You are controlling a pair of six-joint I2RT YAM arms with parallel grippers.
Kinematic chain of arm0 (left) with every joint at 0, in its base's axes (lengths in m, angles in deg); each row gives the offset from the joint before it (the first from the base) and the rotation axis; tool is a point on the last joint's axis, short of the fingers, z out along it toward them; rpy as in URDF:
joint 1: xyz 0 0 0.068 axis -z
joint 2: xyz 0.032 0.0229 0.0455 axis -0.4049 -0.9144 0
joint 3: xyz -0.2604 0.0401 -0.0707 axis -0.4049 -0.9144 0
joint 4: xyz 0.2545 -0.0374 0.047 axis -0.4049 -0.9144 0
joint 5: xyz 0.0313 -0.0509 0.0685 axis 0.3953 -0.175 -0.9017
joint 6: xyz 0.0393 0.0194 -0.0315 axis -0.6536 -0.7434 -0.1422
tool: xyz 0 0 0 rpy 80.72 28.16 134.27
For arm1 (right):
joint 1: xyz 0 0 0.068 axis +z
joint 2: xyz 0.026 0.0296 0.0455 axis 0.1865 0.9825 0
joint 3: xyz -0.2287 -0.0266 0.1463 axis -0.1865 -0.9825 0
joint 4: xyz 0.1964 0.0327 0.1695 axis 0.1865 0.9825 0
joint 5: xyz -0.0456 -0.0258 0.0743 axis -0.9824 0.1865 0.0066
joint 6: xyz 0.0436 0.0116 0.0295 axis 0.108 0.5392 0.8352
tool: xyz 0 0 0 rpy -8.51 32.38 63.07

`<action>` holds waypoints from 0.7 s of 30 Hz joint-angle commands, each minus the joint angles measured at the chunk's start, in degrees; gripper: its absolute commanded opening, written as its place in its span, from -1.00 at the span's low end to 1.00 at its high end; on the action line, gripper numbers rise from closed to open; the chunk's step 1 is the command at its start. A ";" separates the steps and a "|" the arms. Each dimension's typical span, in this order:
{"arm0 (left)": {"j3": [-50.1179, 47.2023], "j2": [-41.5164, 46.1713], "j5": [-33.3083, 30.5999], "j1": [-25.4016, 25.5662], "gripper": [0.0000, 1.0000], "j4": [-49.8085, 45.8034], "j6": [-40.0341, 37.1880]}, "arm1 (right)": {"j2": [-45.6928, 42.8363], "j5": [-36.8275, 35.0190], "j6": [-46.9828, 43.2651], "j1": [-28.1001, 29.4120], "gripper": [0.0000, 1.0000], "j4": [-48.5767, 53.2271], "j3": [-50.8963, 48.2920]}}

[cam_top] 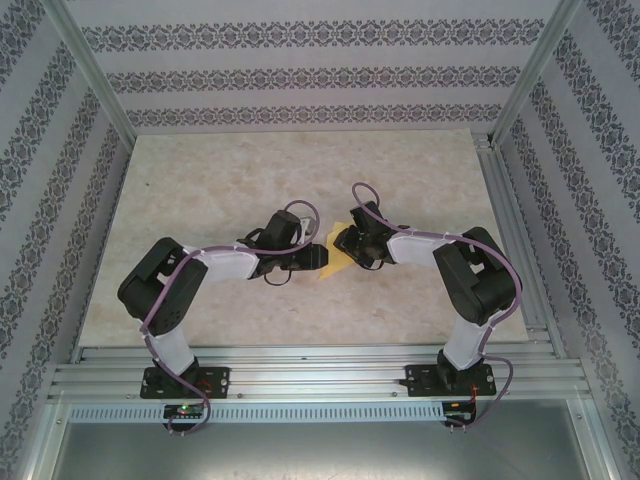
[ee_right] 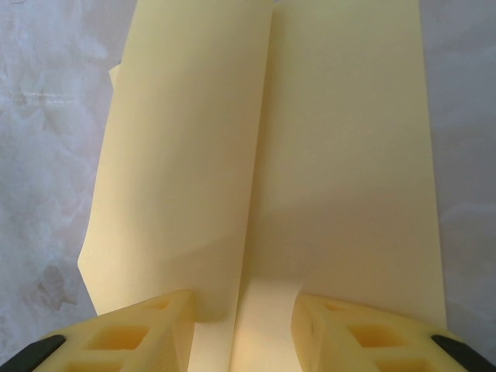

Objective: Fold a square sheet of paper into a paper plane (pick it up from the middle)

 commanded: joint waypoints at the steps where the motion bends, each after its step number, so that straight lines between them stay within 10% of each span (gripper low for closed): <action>1: 1.38 -2.29 -0.66 -0.49 -0.21 1.24 0.92 | 8.58 -7.82 0.22 -0.11 -0.16 10.86 -5.07; 21: 6.24 -8.51 3.67 -0.49 -0.46 2.47 -1.29 | 8.15 -7.54 0.14 -0.06 -0.16 10.38 -5.46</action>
